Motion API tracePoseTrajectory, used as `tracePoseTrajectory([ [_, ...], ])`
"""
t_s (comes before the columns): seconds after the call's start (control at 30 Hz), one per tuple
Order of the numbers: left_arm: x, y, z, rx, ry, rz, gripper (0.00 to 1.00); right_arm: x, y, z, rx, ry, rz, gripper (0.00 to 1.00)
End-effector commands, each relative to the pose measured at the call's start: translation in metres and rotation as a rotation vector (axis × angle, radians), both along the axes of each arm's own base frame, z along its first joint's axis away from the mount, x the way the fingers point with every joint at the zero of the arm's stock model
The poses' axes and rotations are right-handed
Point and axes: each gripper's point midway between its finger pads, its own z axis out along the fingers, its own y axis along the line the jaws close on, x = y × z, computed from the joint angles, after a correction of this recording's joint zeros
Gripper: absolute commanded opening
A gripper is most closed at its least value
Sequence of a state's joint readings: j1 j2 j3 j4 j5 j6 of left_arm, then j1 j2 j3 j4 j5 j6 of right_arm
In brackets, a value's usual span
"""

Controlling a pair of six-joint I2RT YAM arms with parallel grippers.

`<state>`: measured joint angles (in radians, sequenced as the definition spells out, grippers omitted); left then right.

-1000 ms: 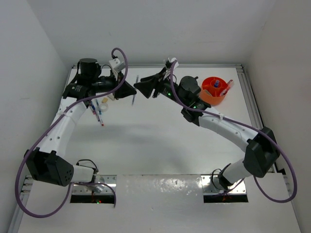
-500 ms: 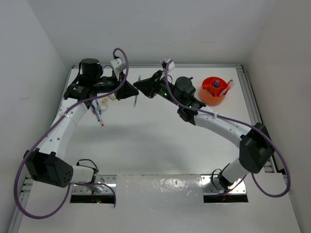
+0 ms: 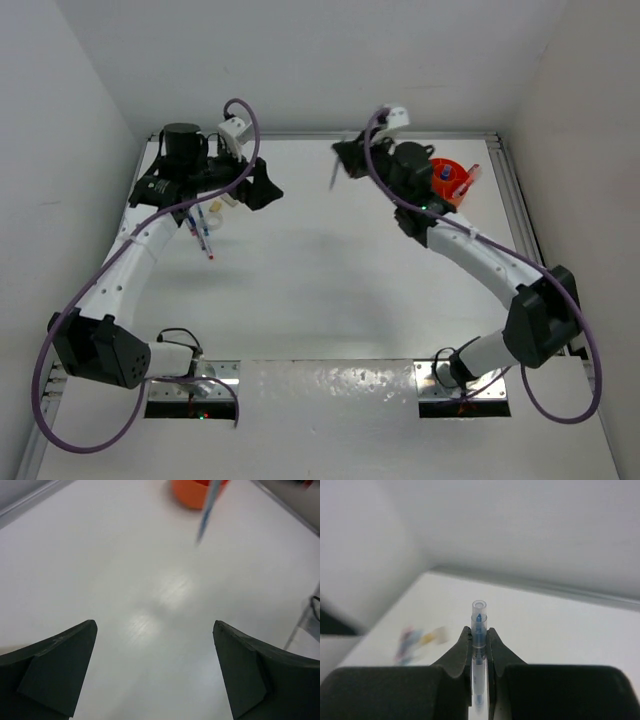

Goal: Sort the stationery into containers
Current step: Place the pen in the storage box, then pick up the pen from the center of the board.

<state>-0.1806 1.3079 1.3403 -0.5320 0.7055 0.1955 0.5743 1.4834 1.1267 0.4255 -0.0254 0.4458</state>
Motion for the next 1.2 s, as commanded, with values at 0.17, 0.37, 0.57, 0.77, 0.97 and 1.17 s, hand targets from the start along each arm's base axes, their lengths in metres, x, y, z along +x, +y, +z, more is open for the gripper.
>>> tracePoseTrajectory([
  [0.17,0.001,0.108,-0.035,0.27,-0.027,0.526,1.0,0.051,-0.273,-0.019,-0.201,0.011,-0.82,0.0],
  [0.37,-0.009,0.111,-0.032,0.172,-0.178,0.554,1.0,0.062,-0.327,-0.06,-0.188,0.021,-0.926,0.0],
  [0.57,0.007,0.122,-0.038,0.195,-0.142,0.619,1.0,0.069,-0.363,-0.078,-0.193,0.036,-1.034,0.0],
  [0.77,0.027,0.136,-0.04,0.201,-0.121,0.684,1.0,0.084,-0.373,-0.1,-0.219,0.031,-1.045,0.0],
  [0.97,0.031,0.143,-0.054,0.221,-0.072,0.699,1.0,0.1,-0.376,-0.116,-0.202,0.043,-1.034,0.0],
  [1.17,0.033,0.155,-0.06,0.231,-0.047,0.752,1.0,0.098,-0.369,-0.142,-0.172,0.077,-1.009,0.0],
])
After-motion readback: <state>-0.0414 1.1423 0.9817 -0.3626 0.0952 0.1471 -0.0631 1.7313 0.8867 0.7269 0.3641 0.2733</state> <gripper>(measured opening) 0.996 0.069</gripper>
